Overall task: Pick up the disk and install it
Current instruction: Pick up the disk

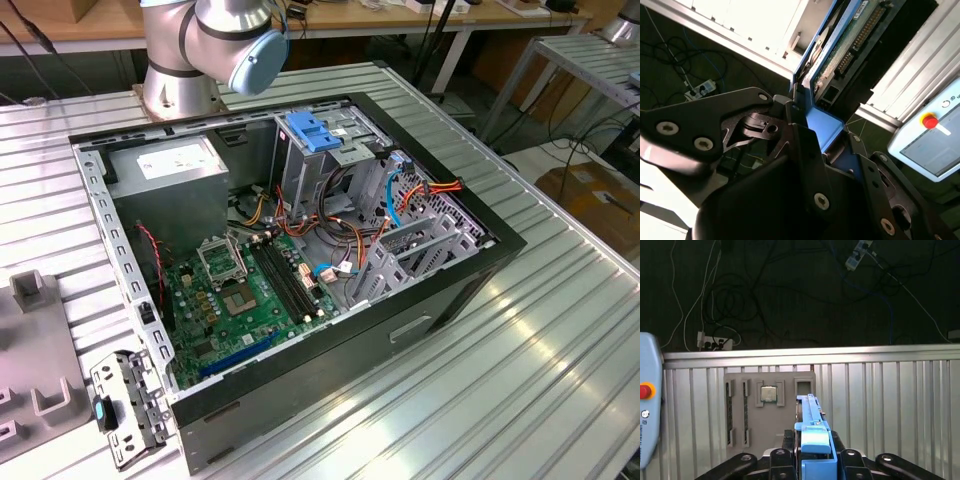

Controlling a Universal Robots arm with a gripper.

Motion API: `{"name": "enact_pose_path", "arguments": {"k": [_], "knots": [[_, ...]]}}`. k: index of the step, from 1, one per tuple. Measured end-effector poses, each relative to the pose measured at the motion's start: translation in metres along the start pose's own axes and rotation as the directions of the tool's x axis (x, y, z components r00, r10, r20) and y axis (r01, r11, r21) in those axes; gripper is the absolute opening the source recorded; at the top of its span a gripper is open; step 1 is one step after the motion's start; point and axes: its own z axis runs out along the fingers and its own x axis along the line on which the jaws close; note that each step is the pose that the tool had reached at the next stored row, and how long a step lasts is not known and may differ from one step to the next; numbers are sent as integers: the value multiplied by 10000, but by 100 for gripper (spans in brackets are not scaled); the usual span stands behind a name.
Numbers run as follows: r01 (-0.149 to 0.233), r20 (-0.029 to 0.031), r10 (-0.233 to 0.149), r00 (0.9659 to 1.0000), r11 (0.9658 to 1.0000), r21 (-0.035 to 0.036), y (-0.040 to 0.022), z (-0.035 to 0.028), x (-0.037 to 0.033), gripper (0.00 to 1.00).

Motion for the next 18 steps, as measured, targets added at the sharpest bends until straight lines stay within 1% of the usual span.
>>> {"name": "enact_pose_path", "arguments": {"k": [6,8,16,18], "knots": [[0,0,0,10000,10000,-1,-1,-59,1,37],[0,0,0,10000,10000,0,-1,-88,1,37],[0,0,0,10000,10000,-1,-1,-155,1,37],[0,0,0,10000,10000,0,-1,-186,2,37]]}}
